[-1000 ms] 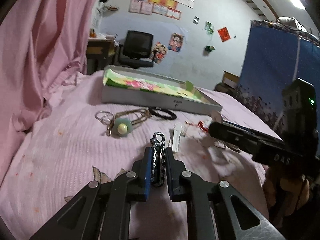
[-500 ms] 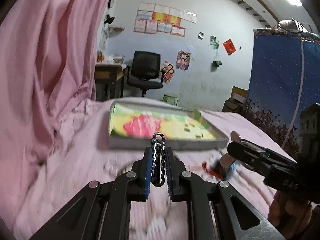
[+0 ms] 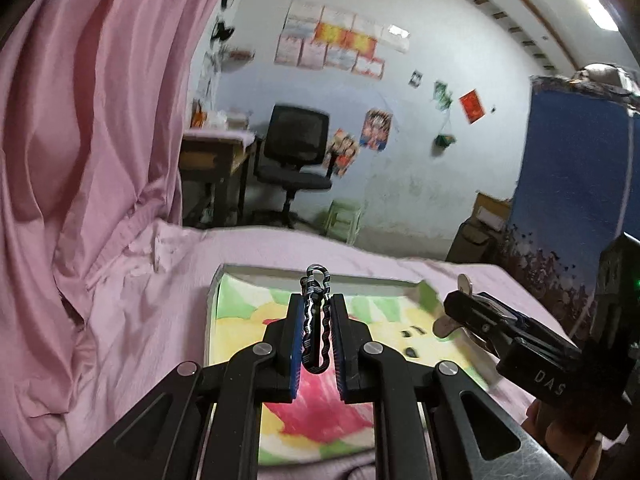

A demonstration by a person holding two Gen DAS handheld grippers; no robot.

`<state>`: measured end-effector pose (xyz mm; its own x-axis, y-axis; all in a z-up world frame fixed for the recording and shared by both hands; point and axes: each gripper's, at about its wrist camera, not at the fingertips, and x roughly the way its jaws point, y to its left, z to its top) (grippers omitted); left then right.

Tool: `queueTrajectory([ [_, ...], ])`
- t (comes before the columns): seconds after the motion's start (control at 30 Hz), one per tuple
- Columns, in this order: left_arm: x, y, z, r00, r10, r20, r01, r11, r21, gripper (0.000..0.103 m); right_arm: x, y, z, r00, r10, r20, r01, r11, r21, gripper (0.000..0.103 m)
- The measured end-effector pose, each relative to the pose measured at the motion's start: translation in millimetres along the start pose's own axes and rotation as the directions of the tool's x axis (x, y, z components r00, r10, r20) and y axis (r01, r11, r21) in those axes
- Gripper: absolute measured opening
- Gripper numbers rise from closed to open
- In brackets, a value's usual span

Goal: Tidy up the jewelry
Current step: 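Lower the clip holder into the tray with the right tool while the left drops the keychain there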

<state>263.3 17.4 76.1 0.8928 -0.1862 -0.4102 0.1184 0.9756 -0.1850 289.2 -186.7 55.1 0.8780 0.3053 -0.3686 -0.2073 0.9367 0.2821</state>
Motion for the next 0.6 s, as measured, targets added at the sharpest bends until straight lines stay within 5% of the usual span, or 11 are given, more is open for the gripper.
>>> queueTrajectory([
  [0.2, 58, 15, -10, 0.978, 0.022, -0.207, -0.030, 0.999, -0.039, 0.013, 55, -12, -14, 0.980, -0.060, -0.191, 0.067, 0.997, 0.032, 0.057],
  [0.4, 90, 19, -24, 0.929, 0.017, -0.369, -0.040, 0.998, -0.055, 0.013, 83, -25, -39, 0.924, -0.051, -0.379, 0.083, 0.994, 0.069, 0.057],
  [0.6, 110, 26, -42, 0.867, -0.003, -0.498, -0.049, 0.995, -0.091, 0.013, 95, -28, -46, 0.892, -0.056, -0.449, 0.097, 0.993, 0.068, 0.057],
])
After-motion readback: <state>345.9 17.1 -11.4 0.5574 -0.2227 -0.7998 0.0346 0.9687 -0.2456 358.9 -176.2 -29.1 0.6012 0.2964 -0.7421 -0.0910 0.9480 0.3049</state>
